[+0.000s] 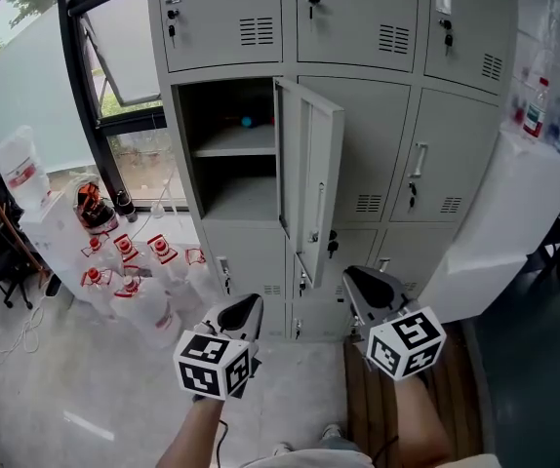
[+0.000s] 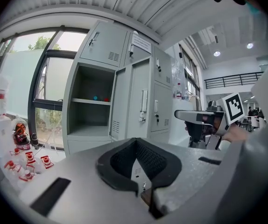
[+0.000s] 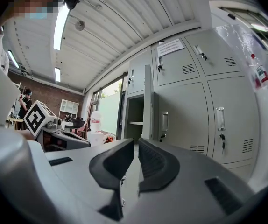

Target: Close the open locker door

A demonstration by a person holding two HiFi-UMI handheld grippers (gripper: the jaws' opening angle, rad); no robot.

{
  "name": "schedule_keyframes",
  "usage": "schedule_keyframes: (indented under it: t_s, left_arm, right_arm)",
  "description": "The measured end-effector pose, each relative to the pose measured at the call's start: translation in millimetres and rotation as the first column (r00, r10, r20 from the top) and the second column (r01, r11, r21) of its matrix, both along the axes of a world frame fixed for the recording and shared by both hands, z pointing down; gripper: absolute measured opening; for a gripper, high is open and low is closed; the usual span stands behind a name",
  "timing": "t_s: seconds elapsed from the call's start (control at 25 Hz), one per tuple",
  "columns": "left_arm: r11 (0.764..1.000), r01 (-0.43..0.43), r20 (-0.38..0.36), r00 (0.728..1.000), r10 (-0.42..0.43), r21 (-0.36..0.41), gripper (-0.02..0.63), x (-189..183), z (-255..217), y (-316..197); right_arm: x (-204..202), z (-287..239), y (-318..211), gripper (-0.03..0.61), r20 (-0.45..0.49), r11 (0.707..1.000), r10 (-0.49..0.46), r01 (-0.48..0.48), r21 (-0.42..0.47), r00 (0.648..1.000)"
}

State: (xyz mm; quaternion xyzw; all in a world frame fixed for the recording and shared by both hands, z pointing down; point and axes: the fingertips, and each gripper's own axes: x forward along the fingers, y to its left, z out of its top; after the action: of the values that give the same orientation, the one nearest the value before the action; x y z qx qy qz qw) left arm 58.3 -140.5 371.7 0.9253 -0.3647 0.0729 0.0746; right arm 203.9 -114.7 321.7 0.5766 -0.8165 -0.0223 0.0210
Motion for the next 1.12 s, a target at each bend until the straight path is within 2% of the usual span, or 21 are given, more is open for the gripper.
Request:
schedule_keyframes:
  t_s: [0.48,0.76,1.12]
  left_arm:
    - [0.995,0.102,0.007,0.995,-0.102,0.02,0.006,29,-7,-39]
    - [0.985,0.172,0.01,0.985,-0.172,0.011,0.006,38,-4,-56]
    - [0.968,0.251,0.006,0.968,-0.251,0.02,0.006,40,-5,-70]
  right_arm:
    - [15,-7,-45,0.021,-0.003,0.987,-0.158,0.158,0.025,0.987]
    - [16,-5,-66,0.056,-0.006,0.964,-0.265,0.265,0.013,0.964]
    - [12,-15,-84,0.098,-0.005,0.919,-0.392,0.392,0.043,0.92]
